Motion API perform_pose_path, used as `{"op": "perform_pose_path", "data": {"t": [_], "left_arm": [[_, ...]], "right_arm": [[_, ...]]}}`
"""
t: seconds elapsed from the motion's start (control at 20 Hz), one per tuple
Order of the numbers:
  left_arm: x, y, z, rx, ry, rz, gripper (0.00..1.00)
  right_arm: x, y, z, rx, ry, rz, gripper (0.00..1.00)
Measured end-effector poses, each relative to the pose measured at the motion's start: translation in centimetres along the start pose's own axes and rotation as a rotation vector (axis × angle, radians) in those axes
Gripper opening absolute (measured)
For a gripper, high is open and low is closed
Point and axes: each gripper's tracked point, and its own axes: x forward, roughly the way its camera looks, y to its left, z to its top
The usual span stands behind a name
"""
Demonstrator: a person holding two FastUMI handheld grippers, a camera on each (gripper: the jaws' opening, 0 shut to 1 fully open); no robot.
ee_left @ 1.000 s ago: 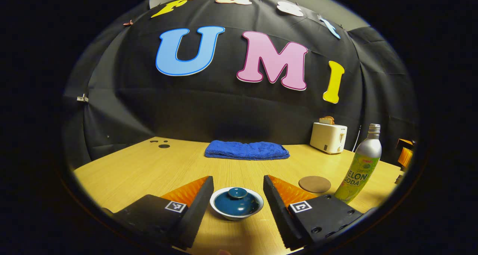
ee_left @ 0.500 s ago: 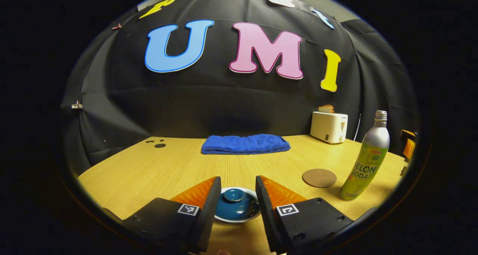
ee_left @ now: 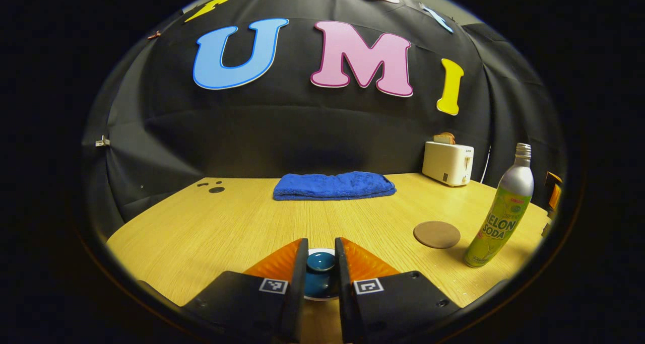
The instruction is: Open the teacup lid with one hand, grasp the water bottle and pour water into the teacup with the other hand; after pouring, place the water bottle on the coaster and then close the teacup lid.
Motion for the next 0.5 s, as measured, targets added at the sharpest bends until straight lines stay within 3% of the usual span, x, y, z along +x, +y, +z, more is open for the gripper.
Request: {"op": "perform_pose_path", "data": {"t": [0.3, 0.5], "left_arm": [[-1.0, -0.1, 2.0, -0.046, -0.081, -0.004, 0.31], [-4.3, 0.7, 3.8, -0.123, -0.160, -0.002, 0.30]], "right_arm": [[0.9, 1.1, -1.6, 0.007, 0.030, 0.030, 0.98], [2.7, 1.3, -3.0, 0.022, 0.057, 0.029, 0.98]]}}
